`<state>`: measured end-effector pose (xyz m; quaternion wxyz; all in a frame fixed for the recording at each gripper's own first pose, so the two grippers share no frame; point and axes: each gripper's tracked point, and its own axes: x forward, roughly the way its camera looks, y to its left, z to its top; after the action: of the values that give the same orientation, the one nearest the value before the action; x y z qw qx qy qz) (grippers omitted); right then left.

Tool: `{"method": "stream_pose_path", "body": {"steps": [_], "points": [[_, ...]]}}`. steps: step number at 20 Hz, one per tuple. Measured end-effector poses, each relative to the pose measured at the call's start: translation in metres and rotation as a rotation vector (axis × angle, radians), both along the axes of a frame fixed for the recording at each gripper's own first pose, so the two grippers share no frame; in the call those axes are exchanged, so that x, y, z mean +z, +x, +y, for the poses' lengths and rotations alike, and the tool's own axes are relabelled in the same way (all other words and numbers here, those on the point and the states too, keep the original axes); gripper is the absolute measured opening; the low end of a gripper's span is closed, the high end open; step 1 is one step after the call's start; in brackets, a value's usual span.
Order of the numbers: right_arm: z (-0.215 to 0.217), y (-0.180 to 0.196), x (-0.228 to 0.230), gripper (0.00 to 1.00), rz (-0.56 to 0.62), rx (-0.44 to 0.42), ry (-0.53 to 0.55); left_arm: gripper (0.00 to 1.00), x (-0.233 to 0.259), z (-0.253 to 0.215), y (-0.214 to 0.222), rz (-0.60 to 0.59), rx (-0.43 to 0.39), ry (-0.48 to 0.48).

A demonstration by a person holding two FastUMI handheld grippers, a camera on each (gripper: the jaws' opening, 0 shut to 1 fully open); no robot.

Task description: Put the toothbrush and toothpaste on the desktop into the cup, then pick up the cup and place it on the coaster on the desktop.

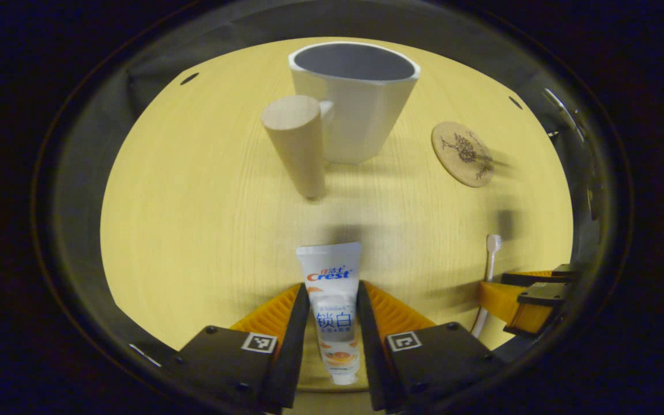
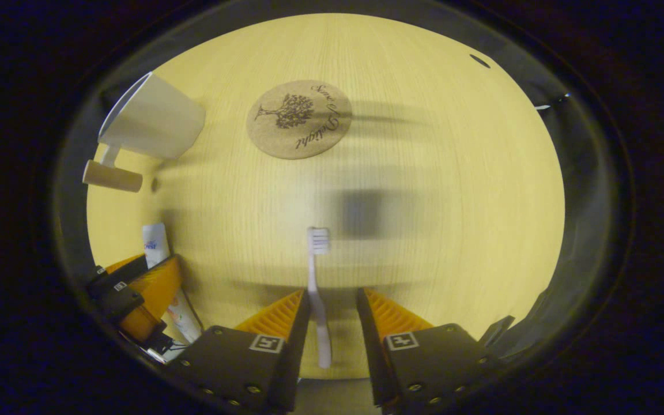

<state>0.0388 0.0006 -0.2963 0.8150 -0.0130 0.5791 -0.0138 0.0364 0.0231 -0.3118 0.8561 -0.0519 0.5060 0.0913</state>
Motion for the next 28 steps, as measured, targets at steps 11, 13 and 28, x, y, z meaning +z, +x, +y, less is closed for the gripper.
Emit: {"method": "stream_pose_path", "body": {"steps": [11,13,28], "points": [[0.0,-0.002,-0.003,0.08,-0.015,-0.003,0.02,0.22,0.0,-0.013,-0.005,0.021,-0.001,-0.068],[0.0,-0.001,-0.002,0.08,-0.019,-0.004,0.022,0.22,0.001,-0.019,-0.011,0.033,0.005,-0.099],[0.0,-0.003,-0.002,0.08,-0.039,0.012,0.006,0.22,0.238,-0.06,0.023,-0.334,-0.115,-0.123]]}}
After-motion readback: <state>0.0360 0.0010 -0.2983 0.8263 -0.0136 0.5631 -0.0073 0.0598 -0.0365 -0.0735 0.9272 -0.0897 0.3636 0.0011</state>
